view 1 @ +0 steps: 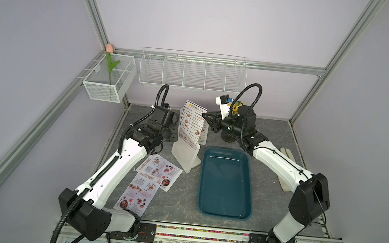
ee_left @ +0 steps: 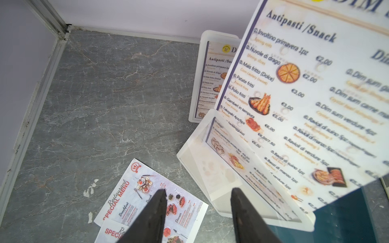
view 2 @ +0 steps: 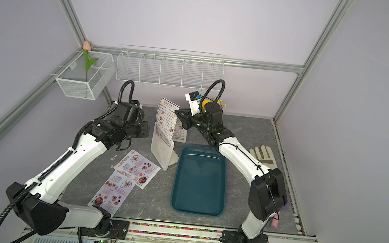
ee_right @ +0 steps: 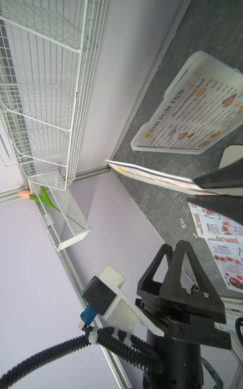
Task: Replace the menus in the menu holders
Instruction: Insert the menu into the menu holder.
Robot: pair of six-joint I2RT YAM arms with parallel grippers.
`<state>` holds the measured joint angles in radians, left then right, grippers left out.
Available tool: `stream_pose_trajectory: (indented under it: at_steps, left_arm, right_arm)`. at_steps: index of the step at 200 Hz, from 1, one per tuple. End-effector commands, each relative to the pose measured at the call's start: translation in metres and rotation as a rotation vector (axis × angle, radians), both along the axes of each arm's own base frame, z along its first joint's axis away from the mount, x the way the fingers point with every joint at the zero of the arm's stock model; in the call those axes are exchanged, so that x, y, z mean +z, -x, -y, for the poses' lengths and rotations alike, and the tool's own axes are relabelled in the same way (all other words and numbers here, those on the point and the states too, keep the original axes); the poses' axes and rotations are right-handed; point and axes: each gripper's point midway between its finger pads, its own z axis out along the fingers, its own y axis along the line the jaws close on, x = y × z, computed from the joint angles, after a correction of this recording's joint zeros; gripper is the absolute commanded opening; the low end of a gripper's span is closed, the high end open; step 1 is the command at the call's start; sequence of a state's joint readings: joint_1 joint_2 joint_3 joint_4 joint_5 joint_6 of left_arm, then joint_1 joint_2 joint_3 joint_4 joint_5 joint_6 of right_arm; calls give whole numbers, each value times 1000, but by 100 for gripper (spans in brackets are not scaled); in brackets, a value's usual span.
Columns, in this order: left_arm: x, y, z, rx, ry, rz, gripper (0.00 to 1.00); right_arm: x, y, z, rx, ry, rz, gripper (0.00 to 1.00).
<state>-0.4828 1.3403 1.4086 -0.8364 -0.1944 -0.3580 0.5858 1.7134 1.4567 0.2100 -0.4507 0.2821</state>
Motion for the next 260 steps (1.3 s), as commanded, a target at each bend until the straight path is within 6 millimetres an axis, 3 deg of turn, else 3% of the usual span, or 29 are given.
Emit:
stream_pose_trajectory:
  at_steps: [1,161,260]
  left_arm:
    - [2,3,-6,17,-9,7,52]
    - [-3,2,-7,28,-5,4,52]
    - [-2,1,-7,32,-3,7,52]
  right_arm:
    - [0,3,-1,17,-14,2,10]
    - [-5,29,17,10,-31,-16,11]
    - [-29,41,3,72,14,-64,13]
